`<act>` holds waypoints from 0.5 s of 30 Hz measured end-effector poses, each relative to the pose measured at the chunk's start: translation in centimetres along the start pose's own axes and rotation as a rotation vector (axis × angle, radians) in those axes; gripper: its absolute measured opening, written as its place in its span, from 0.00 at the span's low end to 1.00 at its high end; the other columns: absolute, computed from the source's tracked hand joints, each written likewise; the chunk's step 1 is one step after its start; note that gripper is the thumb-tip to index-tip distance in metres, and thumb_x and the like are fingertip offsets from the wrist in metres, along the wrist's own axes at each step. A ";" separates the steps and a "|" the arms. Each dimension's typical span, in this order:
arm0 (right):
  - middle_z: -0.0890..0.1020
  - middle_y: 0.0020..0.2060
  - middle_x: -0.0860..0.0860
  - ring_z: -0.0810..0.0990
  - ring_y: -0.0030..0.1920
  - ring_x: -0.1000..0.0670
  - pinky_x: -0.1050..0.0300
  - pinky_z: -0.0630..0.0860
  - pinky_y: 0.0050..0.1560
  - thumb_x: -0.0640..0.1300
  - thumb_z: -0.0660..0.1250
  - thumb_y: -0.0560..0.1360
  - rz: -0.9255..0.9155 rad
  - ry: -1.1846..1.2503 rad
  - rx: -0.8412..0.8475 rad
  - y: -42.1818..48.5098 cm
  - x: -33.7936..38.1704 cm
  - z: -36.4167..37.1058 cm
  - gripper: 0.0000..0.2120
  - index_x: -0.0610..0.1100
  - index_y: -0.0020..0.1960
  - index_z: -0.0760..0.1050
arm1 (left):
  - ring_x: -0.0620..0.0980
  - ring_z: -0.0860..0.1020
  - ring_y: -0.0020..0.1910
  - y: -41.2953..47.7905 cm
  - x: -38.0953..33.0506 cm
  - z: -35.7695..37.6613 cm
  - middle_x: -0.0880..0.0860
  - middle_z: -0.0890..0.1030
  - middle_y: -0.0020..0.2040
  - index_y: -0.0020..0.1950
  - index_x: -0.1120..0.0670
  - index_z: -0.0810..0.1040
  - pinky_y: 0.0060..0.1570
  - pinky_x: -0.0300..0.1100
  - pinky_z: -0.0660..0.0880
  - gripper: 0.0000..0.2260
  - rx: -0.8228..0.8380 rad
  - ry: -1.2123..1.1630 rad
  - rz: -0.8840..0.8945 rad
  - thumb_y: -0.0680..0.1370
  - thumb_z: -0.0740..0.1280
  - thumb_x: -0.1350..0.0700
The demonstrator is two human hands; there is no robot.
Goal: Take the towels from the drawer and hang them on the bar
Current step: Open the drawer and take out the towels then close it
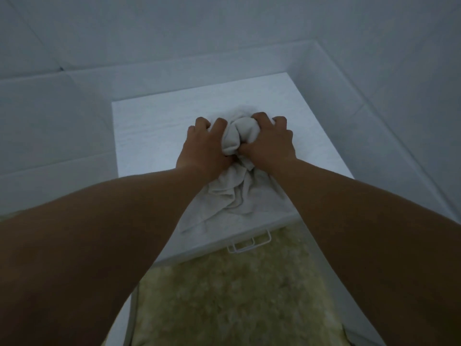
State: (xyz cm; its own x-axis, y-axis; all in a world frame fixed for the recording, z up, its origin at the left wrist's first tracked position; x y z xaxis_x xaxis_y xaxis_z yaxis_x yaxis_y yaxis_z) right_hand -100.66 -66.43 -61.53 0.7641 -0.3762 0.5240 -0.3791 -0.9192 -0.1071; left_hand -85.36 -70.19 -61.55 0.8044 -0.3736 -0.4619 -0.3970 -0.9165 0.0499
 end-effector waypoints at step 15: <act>0.68 0.63 0.46 0.74 0.59 0.42 0.44 0.74 0.62 0.55 0.74 0.64 -0.103 0.149 -0.004 -5.5 4.8 -9.8 0.32 0.55 0.67 0.70 | 0.50 0.73 0.50 -1.3 -5.3 -10.0 0.50 0.74 0.51 0.67 0.45 0.72 0.49 0.42 0.66 0.31 0.156 -0.076 0.150 0.68 0.72 0.35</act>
State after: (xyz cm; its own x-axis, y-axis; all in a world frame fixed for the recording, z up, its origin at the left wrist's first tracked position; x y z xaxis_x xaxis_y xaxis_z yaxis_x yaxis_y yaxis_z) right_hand -100.07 -61.99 -50.13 0.7133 -0.2579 0.6516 -0.3048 -0.9514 -0.0429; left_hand -84.70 -68.46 -50.35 0.6979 -0.4872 -0.5250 -0.5782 -0.8158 -0.0115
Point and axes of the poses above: each hand's wrist, its own y-axis towards the middle knuckle, its own z-axis out of the palm, x = y × z, the point moved 9 cm from there along y, towards the middle knuckle
